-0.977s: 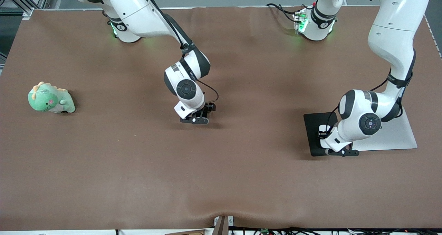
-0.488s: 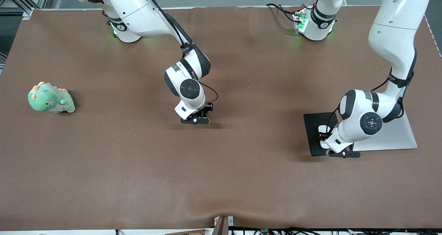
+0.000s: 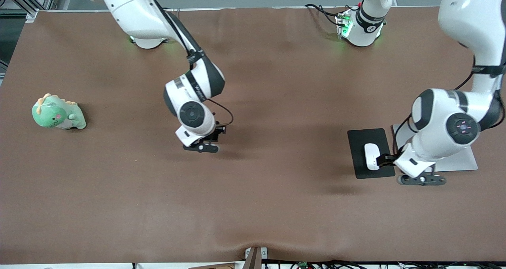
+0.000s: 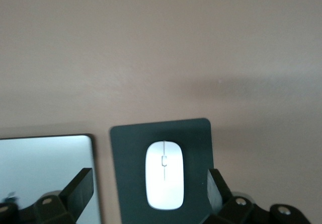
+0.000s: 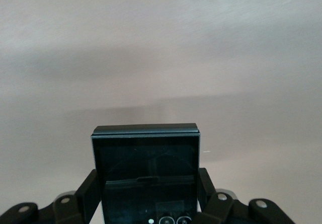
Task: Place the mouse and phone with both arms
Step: 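Lift the phone with the right gripper while the left gripper withdraws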
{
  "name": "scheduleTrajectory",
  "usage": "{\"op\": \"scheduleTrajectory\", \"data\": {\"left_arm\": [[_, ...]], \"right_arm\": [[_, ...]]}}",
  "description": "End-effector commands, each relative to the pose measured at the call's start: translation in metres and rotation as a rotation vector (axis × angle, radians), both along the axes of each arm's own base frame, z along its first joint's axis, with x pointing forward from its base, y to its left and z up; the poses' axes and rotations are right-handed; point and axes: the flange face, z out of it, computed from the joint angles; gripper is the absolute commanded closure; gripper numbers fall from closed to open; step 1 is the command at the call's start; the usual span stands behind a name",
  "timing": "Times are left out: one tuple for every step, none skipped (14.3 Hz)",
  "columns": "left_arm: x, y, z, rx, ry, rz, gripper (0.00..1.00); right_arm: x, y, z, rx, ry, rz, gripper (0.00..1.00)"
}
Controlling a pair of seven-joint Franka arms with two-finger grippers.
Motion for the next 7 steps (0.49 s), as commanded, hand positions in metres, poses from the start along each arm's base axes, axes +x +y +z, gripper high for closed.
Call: {"op": "scheduleTrajectory", "data": {"left_arm": [[-0.003,0.006,0.068,0.019,-0.034,0.01,0.0],[-0.007,0.008,0.088,0.026,-0.031,0.016,0.0],[-0.012,0.009,0.11,0.033,-0.022,0.023,0.0],[-0.018,0.009,0.129,0.04,-0.012,0.026,0.0],[-0.025,0.011,0.147,0.048,0.002,0.032,0.0],[-0.034,0.011,0.165,0.054,0.009,0.042,0.0],[-0.042,0.01,0.179,0.056,0.005,0.048,0.0]], "right_arm": [[-0.017,-0.051,0.025,0.021,0.022,0.035,1.0],[-0.019,-0.065,0.033,0.024,0.021,0.022,1.0],[-0.022,-0.084,0.039,0.03,0.025,0.021,1.0],[-0.024,-0.104,0.04,0.041,0.031,0.047,1.0],[-0.027,-0.125,0.038,0.052,0.036,0.068,1.0],[-0.03,-0.141,0.038,0.059,0.03,0.064,1.0],[-0.037,-0.149,0.039,0.06,0.028,0.062,1.0]]}}
